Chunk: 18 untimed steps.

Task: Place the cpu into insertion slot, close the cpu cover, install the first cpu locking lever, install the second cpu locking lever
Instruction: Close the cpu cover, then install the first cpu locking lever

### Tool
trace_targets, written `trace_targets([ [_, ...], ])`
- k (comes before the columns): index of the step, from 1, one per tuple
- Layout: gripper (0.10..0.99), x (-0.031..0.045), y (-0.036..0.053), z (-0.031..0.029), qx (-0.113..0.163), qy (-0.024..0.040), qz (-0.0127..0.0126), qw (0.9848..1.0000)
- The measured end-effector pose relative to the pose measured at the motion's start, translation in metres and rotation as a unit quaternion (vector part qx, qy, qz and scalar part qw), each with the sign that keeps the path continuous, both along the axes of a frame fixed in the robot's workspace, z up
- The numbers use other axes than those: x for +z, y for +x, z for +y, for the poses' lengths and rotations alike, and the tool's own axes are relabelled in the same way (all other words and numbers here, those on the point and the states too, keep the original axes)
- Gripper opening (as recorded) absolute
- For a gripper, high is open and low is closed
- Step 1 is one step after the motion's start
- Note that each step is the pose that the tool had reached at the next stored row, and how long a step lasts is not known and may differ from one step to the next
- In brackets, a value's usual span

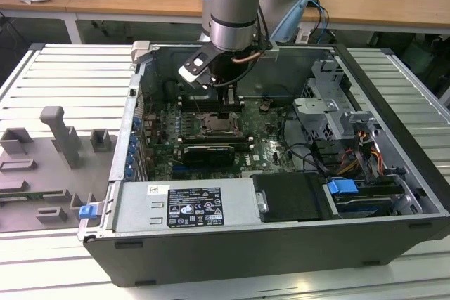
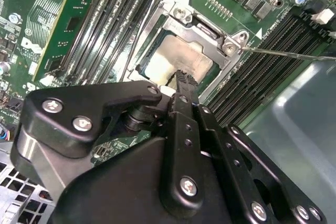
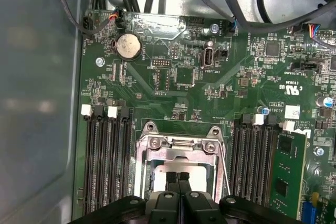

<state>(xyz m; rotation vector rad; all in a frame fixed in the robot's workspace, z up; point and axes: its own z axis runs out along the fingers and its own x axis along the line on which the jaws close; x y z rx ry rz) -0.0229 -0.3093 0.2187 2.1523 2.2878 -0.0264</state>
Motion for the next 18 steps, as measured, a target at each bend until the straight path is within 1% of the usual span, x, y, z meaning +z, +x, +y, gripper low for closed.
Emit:
trace_targets([
  [2,0.106,0.0000,-0.0010,0.0000,0.000,0.0000,0.0000,1.0000],
  [6,0.106,0.0000,-0.0021,0.0000,0.001,0.0000,-0.0008,1.0000],
  [8,0.106,0.0023,-0.0021,0.0000,0.002,0.0000,-0.0008,1.0000],
  [9,0.106,0.0053,-0.0021,0.0000,0.003,-0.0004,-0.0008,1.0000],
  [11,0.106,0.0151,-0.0021,0.0002,0.003,-0.0012,-0.0008,1.0000],
  [18,0.106,0.0338,-0.0021,0.0004,0.003,-0.0040,-0.0008,1.0000],
])
